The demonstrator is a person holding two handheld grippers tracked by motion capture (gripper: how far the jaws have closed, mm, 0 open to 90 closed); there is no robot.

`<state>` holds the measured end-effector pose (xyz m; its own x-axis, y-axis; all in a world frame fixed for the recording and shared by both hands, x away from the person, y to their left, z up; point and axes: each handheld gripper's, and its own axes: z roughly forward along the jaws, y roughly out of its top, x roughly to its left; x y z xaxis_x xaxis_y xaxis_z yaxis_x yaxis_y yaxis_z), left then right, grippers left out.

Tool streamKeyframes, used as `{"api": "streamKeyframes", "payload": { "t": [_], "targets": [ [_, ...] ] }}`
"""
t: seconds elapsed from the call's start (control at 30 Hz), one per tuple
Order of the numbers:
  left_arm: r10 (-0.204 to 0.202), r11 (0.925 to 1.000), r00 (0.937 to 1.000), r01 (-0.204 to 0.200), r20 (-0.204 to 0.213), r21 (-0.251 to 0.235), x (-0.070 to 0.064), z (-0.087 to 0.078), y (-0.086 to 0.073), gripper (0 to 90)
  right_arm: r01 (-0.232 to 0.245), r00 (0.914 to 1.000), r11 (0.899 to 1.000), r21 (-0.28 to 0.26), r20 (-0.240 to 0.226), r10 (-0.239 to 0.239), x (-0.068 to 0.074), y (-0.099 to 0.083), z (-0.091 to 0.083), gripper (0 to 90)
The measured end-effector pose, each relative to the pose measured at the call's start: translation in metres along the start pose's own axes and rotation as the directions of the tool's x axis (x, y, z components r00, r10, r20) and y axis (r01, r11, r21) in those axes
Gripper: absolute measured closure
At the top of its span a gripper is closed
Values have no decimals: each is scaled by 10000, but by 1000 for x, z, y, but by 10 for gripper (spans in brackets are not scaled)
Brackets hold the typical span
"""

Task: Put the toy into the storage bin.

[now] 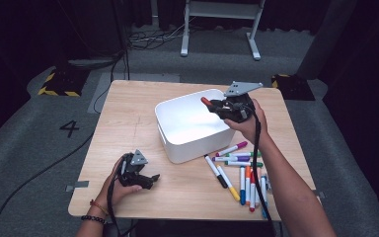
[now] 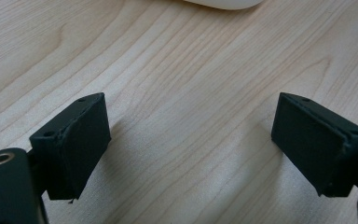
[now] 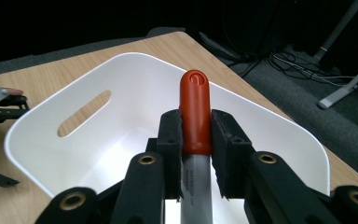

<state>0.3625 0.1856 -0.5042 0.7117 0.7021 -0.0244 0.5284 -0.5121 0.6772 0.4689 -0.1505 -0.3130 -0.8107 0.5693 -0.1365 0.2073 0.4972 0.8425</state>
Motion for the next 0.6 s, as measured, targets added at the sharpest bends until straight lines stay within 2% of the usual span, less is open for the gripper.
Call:
{"api": "streamKeyframes", "payload": {
  "t": [0.37,0.5,0.6],
  "targets": [
    [-5,10000,10000,5,-9,-6,0,0,0,117,-332,9982,9986,422,518,310,-19,-2,18,745],
    [39,10000,10000,-39,2,2,0,0,0,117,-628,9951,9959,644,808,575,-28,-6,28,745],
    [38,10000,10000,-38,4,3,0,0,0,117,-681,9937,9943,815,941,603,-31,-8,33,745]
  ]
}}
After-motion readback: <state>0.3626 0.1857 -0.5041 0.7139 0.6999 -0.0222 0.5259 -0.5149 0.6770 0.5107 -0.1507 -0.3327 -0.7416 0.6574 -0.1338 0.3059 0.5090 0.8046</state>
